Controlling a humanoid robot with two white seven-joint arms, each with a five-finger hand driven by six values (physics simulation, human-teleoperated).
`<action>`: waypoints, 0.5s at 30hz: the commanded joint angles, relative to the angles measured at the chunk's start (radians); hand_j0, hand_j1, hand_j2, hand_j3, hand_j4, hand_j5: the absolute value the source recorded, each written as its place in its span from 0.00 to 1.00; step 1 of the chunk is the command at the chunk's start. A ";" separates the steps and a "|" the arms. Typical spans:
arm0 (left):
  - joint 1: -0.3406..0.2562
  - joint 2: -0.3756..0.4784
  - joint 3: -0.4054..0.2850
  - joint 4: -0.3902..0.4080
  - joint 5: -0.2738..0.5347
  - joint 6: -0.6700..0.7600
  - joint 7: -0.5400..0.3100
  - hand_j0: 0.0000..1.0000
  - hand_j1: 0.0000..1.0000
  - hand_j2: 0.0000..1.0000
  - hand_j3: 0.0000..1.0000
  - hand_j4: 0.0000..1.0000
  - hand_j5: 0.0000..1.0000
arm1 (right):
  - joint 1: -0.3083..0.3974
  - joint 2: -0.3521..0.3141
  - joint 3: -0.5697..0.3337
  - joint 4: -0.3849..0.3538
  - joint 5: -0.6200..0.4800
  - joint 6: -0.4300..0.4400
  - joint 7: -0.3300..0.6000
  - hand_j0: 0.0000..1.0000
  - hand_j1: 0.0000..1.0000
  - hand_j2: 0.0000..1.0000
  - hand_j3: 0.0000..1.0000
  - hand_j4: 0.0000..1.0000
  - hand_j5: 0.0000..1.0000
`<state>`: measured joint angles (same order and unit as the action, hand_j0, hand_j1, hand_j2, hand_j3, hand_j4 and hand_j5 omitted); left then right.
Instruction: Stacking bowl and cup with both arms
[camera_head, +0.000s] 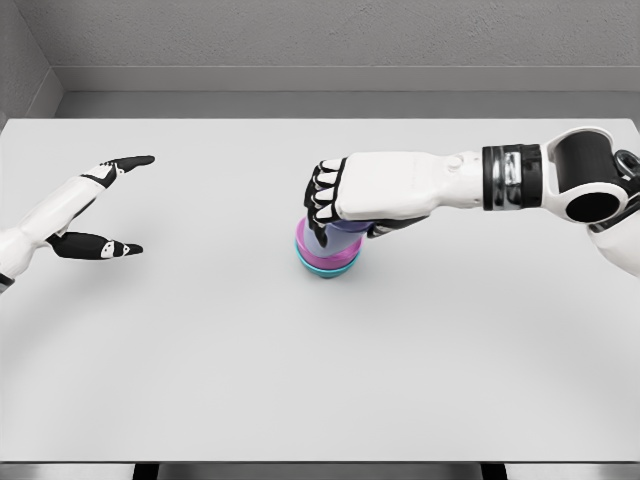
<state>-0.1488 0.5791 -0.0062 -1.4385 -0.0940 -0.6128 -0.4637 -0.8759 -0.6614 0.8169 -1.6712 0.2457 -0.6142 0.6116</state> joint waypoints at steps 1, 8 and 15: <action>0.000 0.001 0.000 0.000 0.008 0.002 0.000 1.00 1.00 1.00 1.00 1.00 1.00 | 0.000 0.000 -0.001 0.004 -0.006 0.003 -0.001 0.49 0.49 0.49 0.49 0.49 0.49; 0.000 0.001 0.000 0.000 0.008 0.002 0.000 1.00 1.00 1.00 1.00 1.00 1.00 | 0.000 0.000 -0.001 0.007 -0.005 0.003 -0.001 0.49 0.49 0.49 0.49 0.49 0.49; -0.002 0.001 0.000 0.000 0.008 0.002 0.000 1.00 1.00 1.00 1.00 1.00 1.00 | 0.005 0.000 0.004 0.013 -0.005 0.003 -0.001 0.49 0.49 0.49 0.49 0.49 0.49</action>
<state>-0.1503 0.5789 -0.0062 -1.4385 -0.0940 -0.6128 -0.4637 -0.8713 -0.6606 0.8205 -1.6599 0.2469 -0.6141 0.6118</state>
